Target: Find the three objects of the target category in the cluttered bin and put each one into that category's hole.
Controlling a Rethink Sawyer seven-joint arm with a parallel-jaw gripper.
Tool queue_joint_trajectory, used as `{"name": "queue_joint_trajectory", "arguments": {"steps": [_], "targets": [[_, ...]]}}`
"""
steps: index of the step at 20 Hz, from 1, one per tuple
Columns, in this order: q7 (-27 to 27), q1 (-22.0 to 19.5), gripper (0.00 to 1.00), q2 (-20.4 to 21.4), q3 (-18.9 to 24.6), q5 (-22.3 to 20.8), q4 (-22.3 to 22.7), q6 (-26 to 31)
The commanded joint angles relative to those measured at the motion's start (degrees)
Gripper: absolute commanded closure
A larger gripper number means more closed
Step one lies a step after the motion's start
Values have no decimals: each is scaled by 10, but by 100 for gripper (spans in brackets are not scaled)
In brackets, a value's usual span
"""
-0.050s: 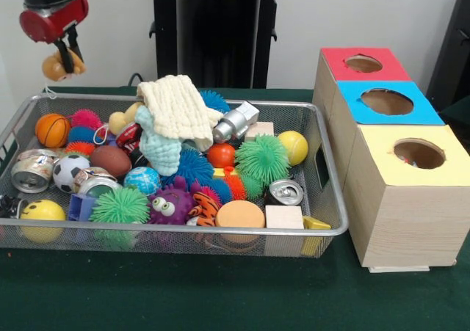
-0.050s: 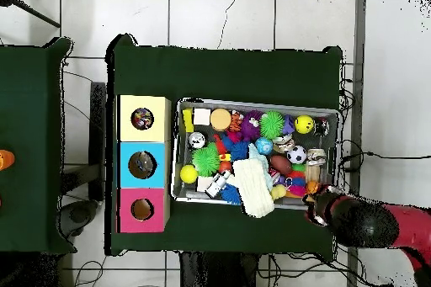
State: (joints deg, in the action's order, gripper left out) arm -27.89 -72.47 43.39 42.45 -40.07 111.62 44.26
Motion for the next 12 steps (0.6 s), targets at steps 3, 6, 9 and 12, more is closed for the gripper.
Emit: {"name": "queue_joint_trajectory", "arguments": {"steps": [3, 6, 9, 12], "targets": [[-400, 186, 100, -15, -168, 3, 44, -145], [-448, 244, 100, -28, -209, 27, 50, -187], [-482, 293, 100, -39, -244, 45, 53, -227], [-498, 329, 100, -49, -263, 55, 57, -254]]}}
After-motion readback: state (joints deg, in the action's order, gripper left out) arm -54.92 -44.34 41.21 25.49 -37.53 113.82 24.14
